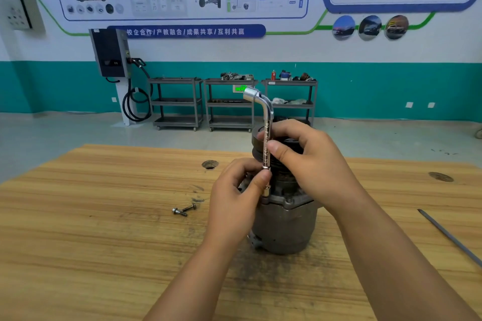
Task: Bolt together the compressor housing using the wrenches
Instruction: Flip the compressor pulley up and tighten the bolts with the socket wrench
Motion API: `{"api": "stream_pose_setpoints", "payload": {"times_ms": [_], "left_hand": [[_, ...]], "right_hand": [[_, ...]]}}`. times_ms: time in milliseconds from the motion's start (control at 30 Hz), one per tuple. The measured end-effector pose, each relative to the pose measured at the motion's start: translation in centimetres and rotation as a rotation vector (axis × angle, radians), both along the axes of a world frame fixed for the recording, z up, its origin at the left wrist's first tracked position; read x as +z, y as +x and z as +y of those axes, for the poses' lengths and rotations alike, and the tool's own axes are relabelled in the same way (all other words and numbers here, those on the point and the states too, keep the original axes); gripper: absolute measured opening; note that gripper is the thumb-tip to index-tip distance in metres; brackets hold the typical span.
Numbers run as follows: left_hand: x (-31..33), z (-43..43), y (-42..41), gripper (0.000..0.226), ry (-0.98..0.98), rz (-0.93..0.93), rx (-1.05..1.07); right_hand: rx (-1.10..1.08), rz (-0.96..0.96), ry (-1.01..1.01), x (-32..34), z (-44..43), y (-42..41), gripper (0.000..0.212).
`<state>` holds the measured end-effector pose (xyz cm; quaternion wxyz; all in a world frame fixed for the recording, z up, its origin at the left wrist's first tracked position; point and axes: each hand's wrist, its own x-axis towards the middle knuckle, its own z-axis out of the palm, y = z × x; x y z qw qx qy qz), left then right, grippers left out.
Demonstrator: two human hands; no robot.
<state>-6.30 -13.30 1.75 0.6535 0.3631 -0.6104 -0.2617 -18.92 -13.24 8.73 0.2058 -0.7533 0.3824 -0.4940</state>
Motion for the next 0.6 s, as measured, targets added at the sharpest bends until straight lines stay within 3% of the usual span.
{"api": "stream_pose_setpoints", "payload": {"times_ms": [200,600], "left_hand": [[-0.11,0.29,-0.11,0.014,-0.007,-0.007,0.003],[-0.09,0.21,-0.24,0.006,-0.001,0.053,0.030]], "right_hand": [[-0.074,-0.036,0.003,-0.10,0.13,0.55,0.012],[-0.033,-0.030,0.014,-0.21,0.00,0.21,0.012]]}}
